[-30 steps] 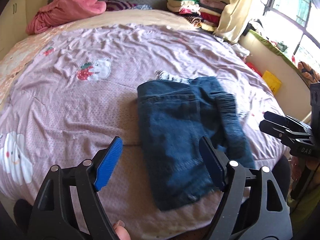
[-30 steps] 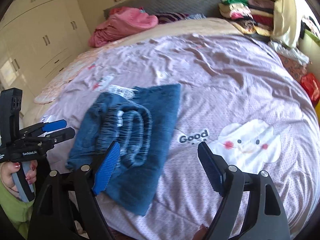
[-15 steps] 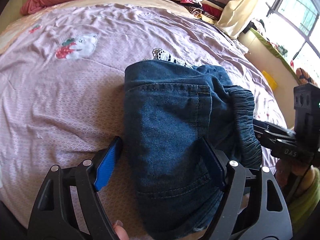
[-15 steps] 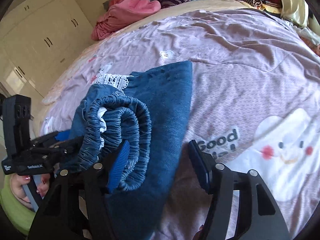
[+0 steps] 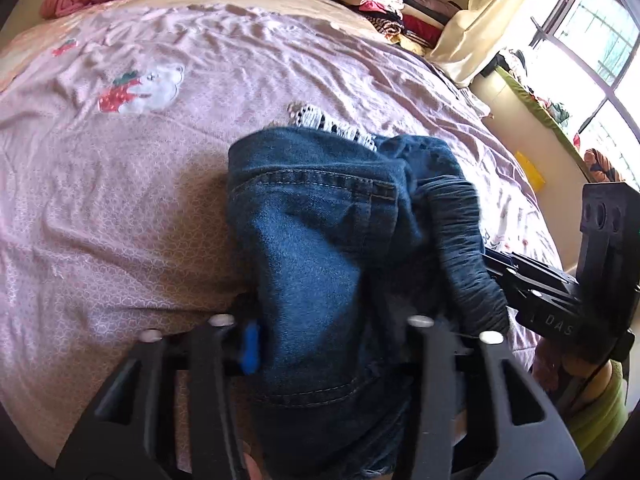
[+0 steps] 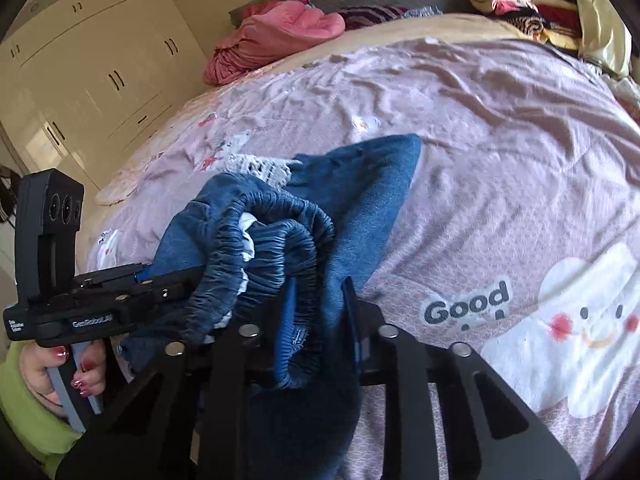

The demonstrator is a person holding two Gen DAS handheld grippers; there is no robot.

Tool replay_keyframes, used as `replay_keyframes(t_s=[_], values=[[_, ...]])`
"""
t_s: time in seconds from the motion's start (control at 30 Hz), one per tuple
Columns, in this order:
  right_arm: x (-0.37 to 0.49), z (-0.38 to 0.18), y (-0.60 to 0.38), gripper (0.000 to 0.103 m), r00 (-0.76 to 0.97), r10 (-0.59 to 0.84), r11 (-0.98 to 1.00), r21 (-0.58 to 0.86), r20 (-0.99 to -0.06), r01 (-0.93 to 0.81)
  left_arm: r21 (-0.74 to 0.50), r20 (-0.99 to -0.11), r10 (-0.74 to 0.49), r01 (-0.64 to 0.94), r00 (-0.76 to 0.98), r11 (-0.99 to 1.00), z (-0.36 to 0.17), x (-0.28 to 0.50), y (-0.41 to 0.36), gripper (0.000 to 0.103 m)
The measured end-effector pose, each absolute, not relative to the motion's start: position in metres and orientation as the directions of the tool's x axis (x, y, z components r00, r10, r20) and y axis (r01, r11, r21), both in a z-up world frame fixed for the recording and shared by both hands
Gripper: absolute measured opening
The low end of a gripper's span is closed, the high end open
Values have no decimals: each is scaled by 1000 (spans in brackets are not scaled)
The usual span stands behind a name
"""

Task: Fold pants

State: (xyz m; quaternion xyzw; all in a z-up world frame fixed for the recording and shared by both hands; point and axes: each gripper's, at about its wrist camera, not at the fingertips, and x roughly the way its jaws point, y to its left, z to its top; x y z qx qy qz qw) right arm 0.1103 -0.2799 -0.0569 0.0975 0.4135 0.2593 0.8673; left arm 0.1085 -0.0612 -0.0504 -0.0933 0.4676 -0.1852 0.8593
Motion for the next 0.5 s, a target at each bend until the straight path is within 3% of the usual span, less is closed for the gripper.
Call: replay_keyframes(t_s=[0.13, 0.5], values=[[103, -45, -275, 14, 551, 532, 846, 370, -643, -385, -348, -749, -420, 236, 511, 907, -42, 104, -59, 16], [129, 3, -243, 13, 603, 535, 841, 306, -592, -445, -303, -690, -397, 256, 605, 918, 7, 115, -47, 15]])
